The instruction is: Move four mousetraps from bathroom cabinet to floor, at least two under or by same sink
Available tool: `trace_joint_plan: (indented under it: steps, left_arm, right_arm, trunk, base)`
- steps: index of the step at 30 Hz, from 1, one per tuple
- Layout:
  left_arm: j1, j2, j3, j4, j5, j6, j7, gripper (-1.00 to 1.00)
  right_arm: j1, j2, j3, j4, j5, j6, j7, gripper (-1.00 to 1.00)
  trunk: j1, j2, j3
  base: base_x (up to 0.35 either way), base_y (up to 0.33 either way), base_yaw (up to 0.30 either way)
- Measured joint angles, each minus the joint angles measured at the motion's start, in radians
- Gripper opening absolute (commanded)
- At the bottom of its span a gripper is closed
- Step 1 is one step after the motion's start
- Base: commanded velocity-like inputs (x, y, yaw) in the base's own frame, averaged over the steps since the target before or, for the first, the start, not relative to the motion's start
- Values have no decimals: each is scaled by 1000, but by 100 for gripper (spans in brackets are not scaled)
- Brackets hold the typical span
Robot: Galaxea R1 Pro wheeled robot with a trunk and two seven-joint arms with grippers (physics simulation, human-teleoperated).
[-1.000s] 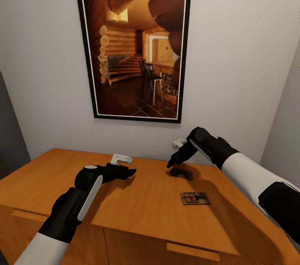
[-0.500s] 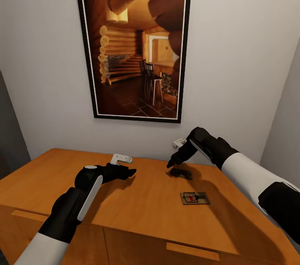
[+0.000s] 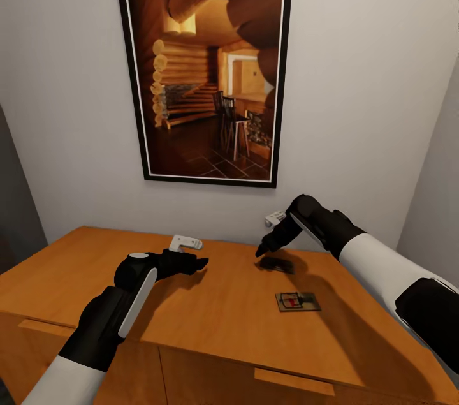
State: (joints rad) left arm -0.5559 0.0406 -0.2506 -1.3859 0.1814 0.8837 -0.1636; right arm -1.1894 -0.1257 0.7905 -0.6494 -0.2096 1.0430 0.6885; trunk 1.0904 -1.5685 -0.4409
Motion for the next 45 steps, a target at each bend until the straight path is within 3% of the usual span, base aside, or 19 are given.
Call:
trace_joint_plan:
  steps: [45]
  left_arm:
    - [0, 0, 0, 0, -1, 0, 0, 100]
  right_arm:
    - [-1, 0, -3, 2, -4, 0, -1, 100]
  trunk:
    - [0, 0, 0]
  base:
    - [-33, -31, 0]
